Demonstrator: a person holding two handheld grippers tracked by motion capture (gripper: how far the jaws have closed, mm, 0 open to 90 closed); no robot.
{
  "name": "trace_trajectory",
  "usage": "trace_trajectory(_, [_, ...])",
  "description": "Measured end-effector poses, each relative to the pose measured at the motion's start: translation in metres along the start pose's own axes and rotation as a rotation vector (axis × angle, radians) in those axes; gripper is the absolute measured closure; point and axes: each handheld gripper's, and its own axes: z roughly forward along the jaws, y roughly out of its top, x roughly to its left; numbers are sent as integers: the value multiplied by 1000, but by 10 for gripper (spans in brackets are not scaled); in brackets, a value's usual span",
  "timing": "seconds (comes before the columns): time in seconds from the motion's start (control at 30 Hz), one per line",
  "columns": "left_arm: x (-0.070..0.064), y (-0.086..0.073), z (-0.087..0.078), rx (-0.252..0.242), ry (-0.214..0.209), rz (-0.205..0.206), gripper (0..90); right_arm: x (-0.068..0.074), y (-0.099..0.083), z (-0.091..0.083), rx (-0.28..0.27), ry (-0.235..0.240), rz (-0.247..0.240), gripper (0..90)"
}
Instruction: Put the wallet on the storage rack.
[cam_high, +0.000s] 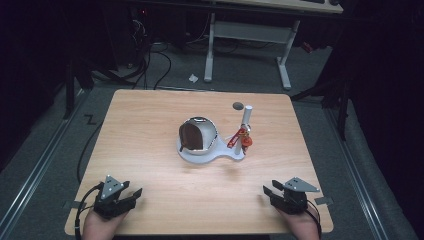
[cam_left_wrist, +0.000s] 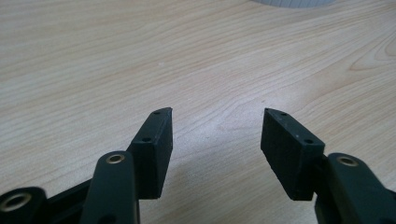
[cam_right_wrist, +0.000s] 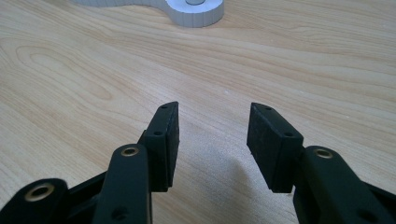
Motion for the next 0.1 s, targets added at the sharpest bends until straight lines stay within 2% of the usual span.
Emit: trace_trajectory(0.1, [1,-1,2,3,-30,-24,424,1,1,1,2,-1,-3,540])
